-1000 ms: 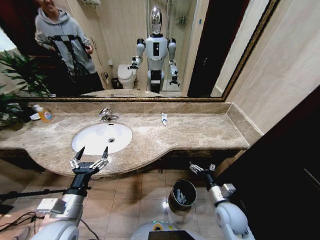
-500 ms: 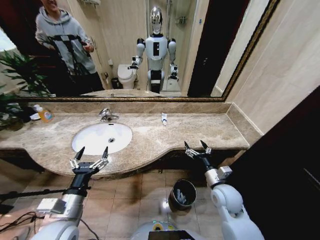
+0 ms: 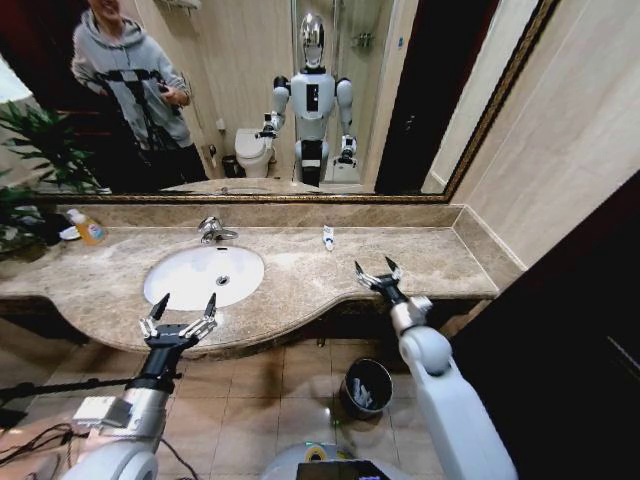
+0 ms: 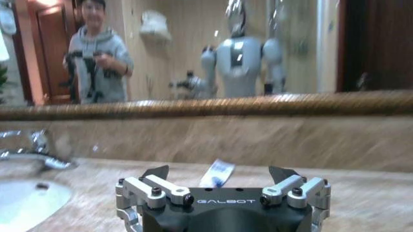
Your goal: Pick up the trash from the sink and place it in the trash bin.
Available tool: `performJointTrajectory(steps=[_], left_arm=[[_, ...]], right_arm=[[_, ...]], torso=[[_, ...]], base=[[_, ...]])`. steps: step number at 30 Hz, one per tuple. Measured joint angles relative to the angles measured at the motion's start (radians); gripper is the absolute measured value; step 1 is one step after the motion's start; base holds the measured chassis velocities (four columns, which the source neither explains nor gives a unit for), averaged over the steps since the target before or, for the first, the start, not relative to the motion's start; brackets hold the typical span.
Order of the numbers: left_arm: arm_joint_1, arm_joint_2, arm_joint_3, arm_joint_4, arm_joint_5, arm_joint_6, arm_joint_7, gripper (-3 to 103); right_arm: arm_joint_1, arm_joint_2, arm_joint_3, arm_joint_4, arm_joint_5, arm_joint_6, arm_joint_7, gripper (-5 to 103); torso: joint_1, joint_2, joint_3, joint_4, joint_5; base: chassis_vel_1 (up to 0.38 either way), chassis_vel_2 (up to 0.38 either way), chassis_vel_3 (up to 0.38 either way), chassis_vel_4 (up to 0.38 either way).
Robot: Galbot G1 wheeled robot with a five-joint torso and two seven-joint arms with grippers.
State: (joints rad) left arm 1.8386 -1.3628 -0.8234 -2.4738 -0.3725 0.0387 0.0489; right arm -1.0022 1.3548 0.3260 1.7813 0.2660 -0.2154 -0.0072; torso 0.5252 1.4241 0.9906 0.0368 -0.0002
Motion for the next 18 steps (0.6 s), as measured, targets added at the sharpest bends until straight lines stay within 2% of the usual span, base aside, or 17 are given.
performJointTrajectory(steps=[2,7,8,15,18], left_arm=[[0.000,0.000,0.000,0.000,0.000,0.000,0.000,100],[0.000,0.000,0.000,0.000,0.000,0.000,0.000,100],[0.000,0.000,0.000,0.000,0.000,0.000,0.000,100],[0.000,0.000,0.000,0.000,0.000,0.000,0.000,100],[0.000,0.000,0.000,0.000,0.000,0.000,0.000,100]], right_arm=[[0.058,0.011,-0.054,-0.067,0.012,-0.017,0.020,100],[0.169,0.037,-0.108,-0.197,0.011,-0.011,0.033,100],[0.230,0.053,-0.125,-0.268,0.011,-0.003,0.038,100],[0.359,0.097,-0.150,-0.434,-0.006,0.027,0.042,100],[0.433,0.143,-0.151,-0.570,-0.057,0.069,0.033,100]], torso=[[0.000,0.000,0.000,0.0002,0.0000],[0.000,0.000,0.000,0.0001,0.0000],[0.000,0.000,0.000,0.0001,0.0000],[0.000,0.000,0.000,0.0001,-0.0002],[0.000,0.000,0.000,0.0000,-0.0003]], base=[[0.000,0.000,0.000,0.000],[0.000,0.000,0.000,0.000],[0.000,0.000,0.000,0.000],[0.000,0.000,0.000,0.000],[0.000,0.000,0.000,0.000]])
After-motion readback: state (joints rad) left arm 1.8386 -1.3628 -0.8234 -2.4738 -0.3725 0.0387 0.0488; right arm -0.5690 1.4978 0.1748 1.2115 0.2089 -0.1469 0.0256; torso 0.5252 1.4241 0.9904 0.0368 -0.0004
